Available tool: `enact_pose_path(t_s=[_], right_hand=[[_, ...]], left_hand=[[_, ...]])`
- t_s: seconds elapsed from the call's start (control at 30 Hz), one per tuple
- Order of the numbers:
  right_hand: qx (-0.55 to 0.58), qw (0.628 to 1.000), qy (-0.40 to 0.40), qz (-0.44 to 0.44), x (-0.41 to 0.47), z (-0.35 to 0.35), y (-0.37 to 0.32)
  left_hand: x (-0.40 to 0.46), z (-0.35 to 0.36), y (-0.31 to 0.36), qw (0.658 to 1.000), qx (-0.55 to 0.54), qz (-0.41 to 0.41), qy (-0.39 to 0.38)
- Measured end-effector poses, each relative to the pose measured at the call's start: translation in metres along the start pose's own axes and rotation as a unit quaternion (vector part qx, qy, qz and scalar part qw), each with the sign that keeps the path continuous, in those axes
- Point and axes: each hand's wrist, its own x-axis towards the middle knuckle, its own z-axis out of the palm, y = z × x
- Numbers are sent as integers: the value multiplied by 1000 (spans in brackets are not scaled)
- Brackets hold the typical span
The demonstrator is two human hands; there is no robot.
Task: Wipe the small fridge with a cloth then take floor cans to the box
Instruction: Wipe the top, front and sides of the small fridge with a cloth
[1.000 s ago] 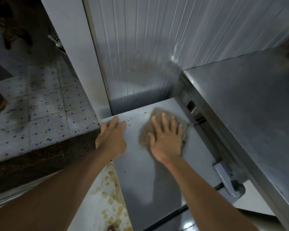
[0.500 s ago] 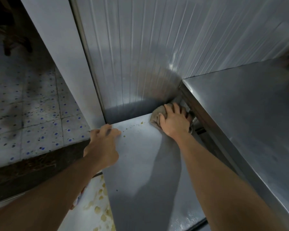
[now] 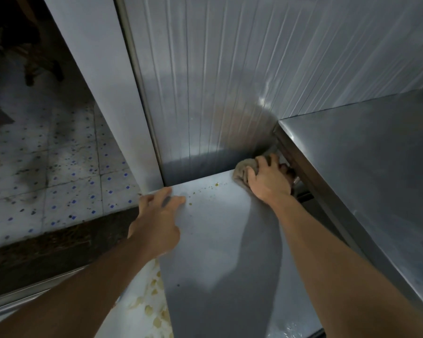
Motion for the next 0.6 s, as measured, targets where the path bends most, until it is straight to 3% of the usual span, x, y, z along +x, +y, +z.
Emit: enact_pose_path(t_s=[0.2, 0.4, 0.5, 0.6], right_hand=[[-67, 994, 34, -84, -22, 7, -26], [-50, 986, 37, -153, -57, 22, -84], [-34, 978, 23, -202, -72, 28, -110], [-60, 972, 2, -229, -56, 20, -92]], left_hand=[[3, -3, -3, 1000, -17, 17, -15], [-4, -11, -11, 997, -32, 61, -32], [-26, -11, -21, 995, -69, 62, 24], [-49, -7, -28, 994, -81, 39, 66]])
